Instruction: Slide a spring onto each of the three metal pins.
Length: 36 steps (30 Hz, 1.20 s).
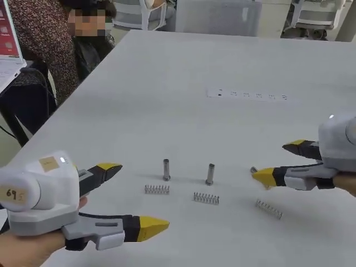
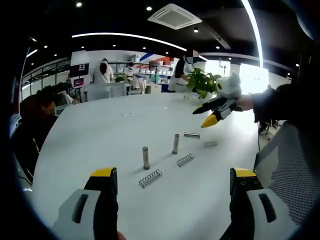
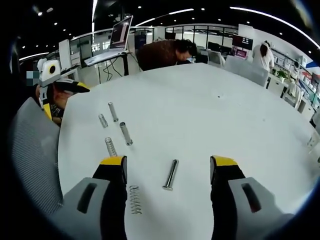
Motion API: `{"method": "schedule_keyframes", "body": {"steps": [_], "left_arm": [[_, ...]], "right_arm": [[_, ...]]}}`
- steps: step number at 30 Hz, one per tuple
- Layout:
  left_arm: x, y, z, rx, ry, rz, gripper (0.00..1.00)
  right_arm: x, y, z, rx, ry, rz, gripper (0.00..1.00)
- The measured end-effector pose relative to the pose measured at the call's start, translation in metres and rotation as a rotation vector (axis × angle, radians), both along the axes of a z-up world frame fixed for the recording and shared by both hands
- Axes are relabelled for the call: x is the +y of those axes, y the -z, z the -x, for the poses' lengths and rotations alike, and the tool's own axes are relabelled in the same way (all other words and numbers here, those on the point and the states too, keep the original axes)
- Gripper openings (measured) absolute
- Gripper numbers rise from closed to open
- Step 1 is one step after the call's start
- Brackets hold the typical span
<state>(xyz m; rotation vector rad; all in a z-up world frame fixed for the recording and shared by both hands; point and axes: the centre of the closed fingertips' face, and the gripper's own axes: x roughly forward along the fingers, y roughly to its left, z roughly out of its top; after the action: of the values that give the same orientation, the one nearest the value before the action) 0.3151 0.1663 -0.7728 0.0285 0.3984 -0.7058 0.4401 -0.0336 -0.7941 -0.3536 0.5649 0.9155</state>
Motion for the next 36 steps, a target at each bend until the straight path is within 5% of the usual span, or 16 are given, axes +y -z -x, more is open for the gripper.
{"method": "schedule_keyframes", "body": {"steps": [22,36], "left_arm": [[0.002,0.003,0.002,0.011,-0.014,-0.001,0.92],[0.004,0.004,0.002,0.014,-0.02,0.004,0.92]], "right_arm": [[0.005,0.034,-0.011,0.089,0.048,0.19,0.36],[0.01,0.047,-0.015,0.139,0.059,0.246,0.24]]}}
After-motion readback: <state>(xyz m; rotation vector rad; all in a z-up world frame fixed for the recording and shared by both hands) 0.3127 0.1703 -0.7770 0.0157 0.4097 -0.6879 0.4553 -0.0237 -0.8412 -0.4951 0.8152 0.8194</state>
